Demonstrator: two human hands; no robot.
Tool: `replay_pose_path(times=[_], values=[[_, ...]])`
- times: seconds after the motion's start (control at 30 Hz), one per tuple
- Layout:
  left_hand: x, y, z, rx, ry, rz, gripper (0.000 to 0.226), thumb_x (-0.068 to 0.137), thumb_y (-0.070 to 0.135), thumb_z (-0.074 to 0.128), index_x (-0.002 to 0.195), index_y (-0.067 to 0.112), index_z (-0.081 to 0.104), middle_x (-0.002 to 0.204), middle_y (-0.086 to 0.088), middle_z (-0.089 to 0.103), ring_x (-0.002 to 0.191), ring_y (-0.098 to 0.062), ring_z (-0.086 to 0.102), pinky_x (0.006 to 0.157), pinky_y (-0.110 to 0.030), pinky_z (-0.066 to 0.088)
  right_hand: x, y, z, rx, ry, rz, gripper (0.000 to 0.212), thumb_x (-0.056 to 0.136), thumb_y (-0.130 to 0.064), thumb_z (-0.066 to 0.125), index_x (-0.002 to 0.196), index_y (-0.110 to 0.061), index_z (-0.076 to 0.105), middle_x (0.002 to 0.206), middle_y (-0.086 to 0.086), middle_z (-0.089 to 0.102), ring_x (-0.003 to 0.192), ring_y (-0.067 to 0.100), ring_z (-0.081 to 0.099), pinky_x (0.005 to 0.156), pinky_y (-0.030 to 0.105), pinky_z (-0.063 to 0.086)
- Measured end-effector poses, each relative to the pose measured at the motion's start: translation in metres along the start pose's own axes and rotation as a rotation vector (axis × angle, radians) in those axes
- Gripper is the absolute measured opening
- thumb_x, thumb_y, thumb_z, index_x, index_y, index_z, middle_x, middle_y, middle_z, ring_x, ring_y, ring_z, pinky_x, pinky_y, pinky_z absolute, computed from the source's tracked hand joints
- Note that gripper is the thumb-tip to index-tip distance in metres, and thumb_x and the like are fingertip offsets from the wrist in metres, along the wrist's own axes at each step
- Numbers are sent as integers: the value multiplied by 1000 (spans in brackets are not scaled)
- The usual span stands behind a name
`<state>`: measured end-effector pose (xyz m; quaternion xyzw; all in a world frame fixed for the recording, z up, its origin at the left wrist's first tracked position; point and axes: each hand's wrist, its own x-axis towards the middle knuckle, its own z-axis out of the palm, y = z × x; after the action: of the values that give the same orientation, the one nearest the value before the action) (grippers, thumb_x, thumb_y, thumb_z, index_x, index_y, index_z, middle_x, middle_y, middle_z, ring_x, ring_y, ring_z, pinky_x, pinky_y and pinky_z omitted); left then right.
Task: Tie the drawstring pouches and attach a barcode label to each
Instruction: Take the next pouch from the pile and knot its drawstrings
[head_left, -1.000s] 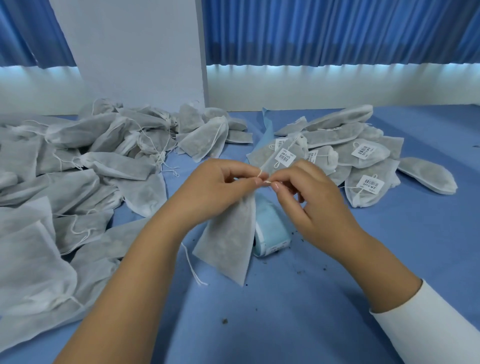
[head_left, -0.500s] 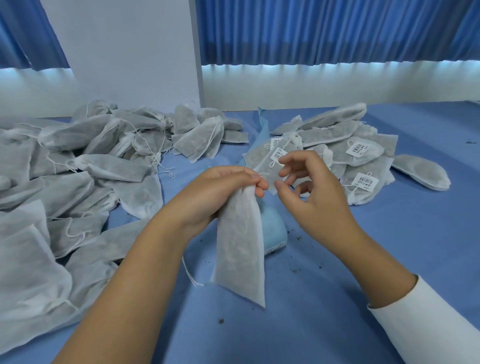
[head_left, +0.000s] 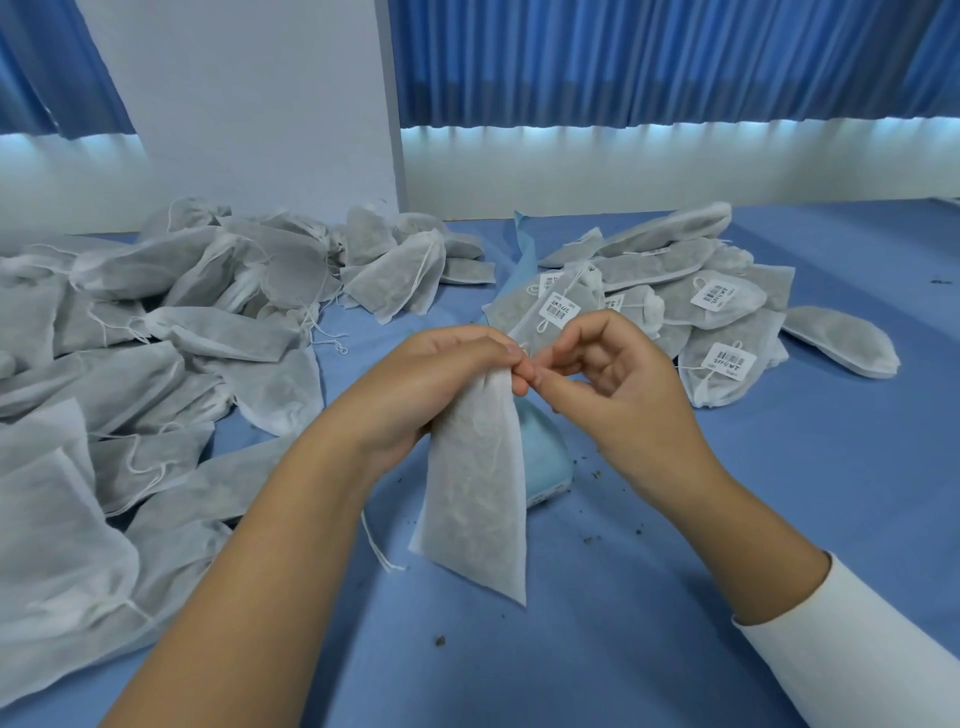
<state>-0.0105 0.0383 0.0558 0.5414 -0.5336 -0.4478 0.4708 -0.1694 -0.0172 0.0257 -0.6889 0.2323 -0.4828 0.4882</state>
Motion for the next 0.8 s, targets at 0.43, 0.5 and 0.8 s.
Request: replay_pose_path(times=[0.43,0.5,0.8], values=[[2,-4,2,93,-5,5,23,90,21,66,68,29,70,75,10,67,73,0,58,67,-12,41,3,1,-1,-86,-78,20,25,88,13,49,89,-12,46,86,9,53,75,15,50,69,49,45],[2,-4,4,93,-9,9,19,89,21,67,72,29,71,80,9,71,81,0,62,78,-16,43,4,1,-3,-81,-67,15,22,89,10,48,89,-11,45,85,9,52,74,18,50,68,44,47],[4,-7,6,53,119,72,11,87,22,72,77,27,76,100,-2,75,98,-6,63,97,-28,42,6,5,-4,15,-22,18,25,87,13,53,92,-11,49,88,6,57,76,12,56,69,23,52]])
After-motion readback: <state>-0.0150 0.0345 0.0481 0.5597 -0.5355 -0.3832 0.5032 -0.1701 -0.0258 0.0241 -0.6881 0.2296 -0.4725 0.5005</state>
